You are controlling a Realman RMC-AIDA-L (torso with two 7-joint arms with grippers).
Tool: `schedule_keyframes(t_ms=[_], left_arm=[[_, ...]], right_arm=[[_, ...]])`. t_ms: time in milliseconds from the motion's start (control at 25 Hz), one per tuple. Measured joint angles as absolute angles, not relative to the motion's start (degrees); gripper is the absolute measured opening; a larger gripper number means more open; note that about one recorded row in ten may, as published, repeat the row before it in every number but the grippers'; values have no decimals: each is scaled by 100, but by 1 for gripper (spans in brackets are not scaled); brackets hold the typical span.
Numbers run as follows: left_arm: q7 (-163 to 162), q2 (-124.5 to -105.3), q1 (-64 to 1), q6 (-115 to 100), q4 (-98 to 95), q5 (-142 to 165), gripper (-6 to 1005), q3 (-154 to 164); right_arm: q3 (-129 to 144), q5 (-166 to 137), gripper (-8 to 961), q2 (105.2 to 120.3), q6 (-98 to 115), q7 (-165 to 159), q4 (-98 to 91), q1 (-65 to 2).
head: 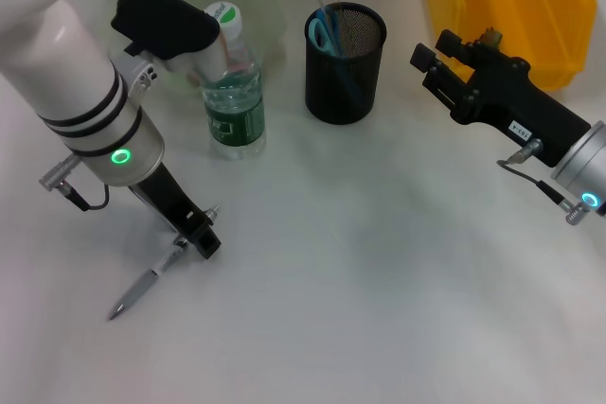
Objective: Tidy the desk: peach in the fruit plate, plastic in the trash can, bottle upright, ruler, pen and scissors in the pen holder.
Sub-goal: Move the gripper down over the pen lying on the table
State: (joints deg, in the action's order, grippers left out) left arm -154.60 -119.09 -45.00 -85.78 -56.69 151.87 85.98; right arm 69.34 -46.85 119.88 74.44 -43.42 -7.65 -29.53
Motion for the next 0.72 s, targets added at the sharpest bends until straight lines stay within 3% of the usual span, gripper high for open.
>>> schedule_keyframes(t_ms=[200,720], left_arm=[[-15459,-11908,-4516,-8574,-5673,15188,453,8773],[-15451,-11909,-4549,-8570,-5663,15189,440,8780]], right_arm=[[6939,-4685,433,11988,7444,-4342,-764,-2953],[6934,-4685,434,11988,7444,-4341,-765,-2953]])
